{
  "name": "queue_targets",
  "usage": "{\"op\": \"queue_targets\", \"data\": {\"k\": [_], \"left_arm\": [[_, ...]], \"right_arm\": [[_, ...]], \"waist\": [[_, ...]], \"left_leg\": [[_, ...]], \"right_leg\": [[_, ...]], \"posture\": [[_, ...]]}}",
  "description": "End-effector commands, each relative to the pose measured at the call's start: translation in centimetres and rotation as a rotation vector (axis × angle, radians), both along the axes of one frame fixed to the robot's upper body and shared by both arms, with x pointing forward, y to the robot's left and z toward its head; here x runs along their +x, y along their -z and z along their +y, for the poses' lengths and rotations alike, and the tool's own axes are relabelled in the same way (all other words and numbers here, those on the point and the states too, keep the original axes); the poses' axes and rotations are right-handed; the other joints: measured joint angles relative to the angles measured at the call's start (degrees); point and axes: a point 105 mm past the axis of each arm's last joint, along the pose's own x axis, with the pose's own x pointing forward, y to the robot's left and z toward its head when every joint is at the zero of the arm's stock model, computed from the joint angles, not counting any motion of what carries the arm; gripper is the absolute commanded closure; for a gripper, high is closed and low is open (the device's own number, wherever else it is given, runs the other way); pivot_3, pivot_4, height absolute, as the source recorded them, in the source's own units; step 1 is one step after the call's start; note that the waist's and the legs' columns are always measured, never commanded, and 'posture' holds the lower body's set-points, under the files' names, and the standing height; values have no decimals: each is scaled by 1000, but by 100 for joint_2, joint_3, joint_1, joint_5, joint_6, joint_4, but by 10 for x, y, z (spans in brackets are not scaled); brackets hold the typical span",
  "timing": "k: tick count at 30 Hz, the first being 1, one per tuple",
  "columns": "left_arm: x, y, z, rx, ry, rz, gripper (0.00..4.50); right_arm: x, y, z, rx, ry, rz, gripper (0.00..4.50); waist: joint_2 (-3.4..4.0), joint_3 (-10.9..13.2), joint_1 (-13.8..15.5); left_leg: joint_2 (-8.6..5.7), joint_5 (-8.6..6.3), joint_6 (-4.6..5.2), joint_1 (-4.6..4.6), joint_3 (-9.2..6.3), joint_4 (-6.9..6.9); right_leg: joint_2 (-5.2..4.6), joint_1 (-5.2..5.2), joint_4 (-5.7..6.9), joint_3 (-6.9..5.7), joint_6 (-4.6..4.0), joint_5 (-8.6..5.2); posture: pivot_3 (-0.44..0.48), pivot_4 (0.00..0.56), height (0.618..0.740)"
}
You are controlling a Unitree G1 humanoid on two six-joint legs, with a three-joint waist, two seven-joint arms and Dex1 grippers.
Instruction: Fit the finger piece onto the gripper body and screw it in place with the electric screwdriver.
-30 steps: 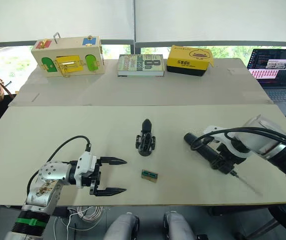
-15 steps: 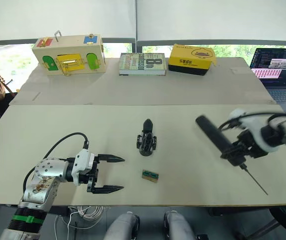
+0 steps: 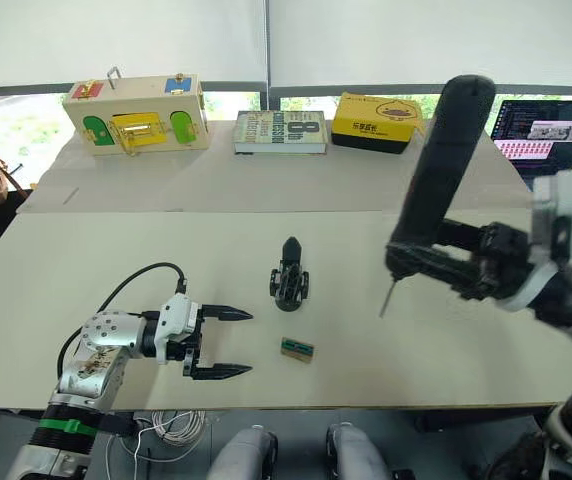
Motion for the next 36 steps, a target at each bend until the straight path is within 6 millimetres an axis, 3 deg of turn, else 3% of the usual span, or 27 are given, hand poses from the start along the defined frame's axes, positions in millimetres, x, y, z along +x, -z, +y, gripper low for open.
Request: {"op": "queue_targets", "data": {"k": [1,7,15,36], "left_arm": [[2,5,-10,12,0,-32,0],[3,17,-26,16,-22,-44,0],[5,29,-48,19,-11,-32,0],[3,40,-63,28,17,8,0]], "right_arm": [[-16,-5,22,40,-122,-170,2551],[-20,20,45,38,-271,-211,2551],[-24,35,50,12,-347,-206,2551],[-20,41,55,-4,-332,-195,2551]], "waist": [[1,1,-5],[-2,-1,-13],[-2,0,1],[-3,-1,16]], "left_leg": [[-5,0,0,-1,8,0],[-4,-7,-9,13,15,4],[0,-7,-10,13,16,4],[0,-8,-8,19,16,4]], "right_leg": [[-5,-4,2,6,3,2],[-2,2,-1,7,8,10],[3,0,-1,7,4,12],[-1,9,-4,6,5,12]], "posture": [[0,150,740],[0,150,740],[0,150,740],[0,150,740]]}}
